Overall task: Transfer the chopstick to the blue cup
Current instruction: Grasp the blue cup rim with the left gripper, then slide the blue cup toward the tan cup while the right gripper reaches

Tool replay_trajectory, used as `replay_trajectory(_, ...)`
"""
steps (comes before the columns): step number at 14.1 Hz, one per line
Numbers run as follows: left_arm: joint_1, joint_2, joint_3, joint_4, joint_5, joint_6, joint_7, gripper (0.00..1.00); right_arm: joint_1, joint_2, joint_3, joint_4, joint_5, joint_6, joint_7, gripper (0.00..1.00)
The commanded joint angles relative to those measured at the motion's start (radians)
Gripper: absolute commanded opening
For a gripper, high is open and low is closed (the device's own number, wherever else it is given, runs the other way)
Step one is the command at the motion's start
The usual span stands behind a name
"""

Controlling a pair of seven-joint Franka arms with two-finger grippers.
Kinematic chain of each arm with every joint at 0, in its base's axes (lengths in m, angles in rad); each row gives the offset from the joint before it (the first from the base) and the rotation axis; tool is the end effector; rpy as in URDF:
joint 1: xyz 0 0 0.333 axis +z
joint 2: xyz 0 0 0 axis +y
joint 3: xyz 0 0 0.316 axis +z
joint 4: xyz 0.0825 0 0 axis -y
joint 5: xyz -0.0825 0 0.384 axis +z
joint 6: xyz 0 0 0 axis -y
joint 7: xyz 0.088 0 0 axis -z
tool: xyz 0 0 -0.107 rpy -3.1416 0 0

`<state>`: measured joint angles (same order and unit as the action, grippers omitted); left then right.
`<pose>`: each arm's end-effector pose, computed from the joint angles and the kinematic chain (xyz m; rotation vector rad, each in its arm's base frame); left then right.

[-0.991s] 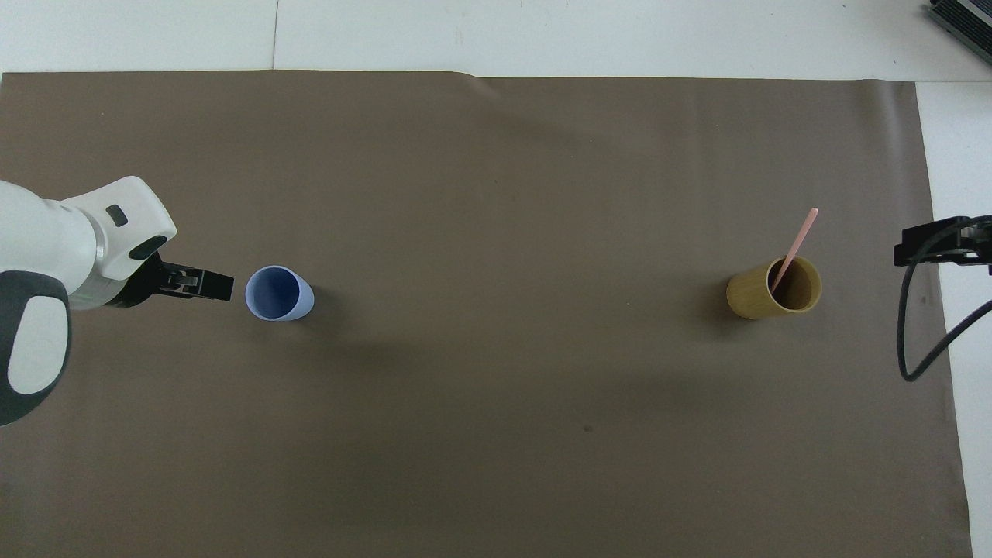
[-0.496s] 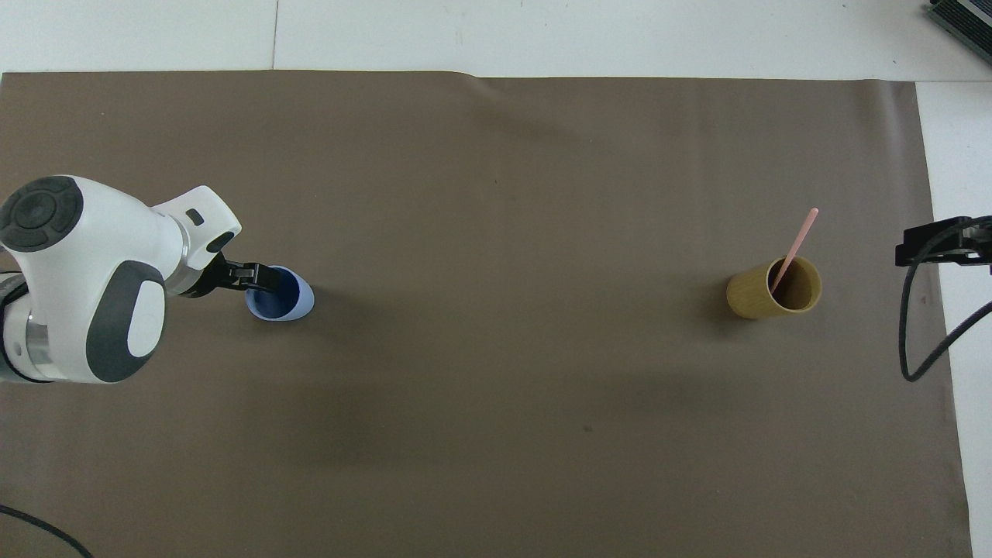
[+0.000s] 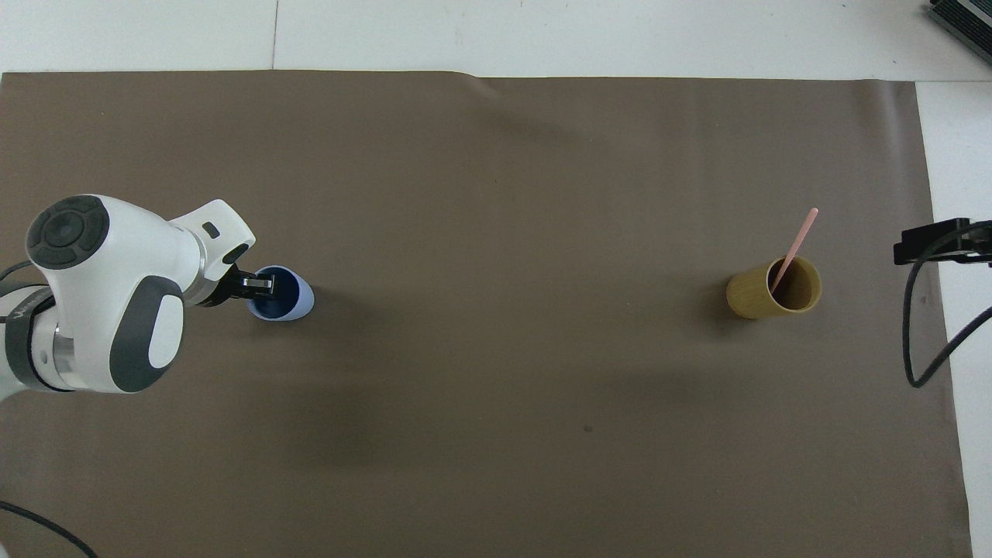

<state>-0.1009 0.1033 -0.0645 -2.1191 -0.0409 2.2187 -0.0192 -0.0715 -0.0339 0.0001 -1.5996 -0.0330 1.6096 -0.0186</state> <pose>0.5499 -0.0927 0.3643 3.0972 -0.1878 -0.0111 0.5463 -0.0425 0.6331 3.1049 -0.0811 0.0658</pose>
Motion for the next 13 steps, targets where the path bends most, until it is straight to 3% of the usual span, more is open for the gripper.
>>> replay_trajectory(1, -0.017, -0.014, 0.014, -0.016, -0.011, 0.021, 0.007, 0.00, -0.010, 0.014, 0.000, 0.004, 0.067, 0.016, -0.041, 1.00)
replay_trajectory(6, -0.052, 0.004, 0.014, 0.077, 0.012, -0.023, 0.001, 0.00, -0.013, 0.005, -0.002, 0.000, 0.068, -0.002, -0.083, 1.00)
replay_trajectory(9, -0.146, 0.007, 0.014, 0.210, 0.035, -0.151, -0.031, 0.00, -0.014, 0.003, -0.005, 0.001, 0.068, -0.016, -0.080, 1.00)
replay_trajectory(13, -0.299, 0.027, 0.008, 0.269, 0.069, -0.166, -0.152, 0.00, -0.019, 0.002, -0.031, 0.001, 0.067, -0.036, -0.081, 1.00)
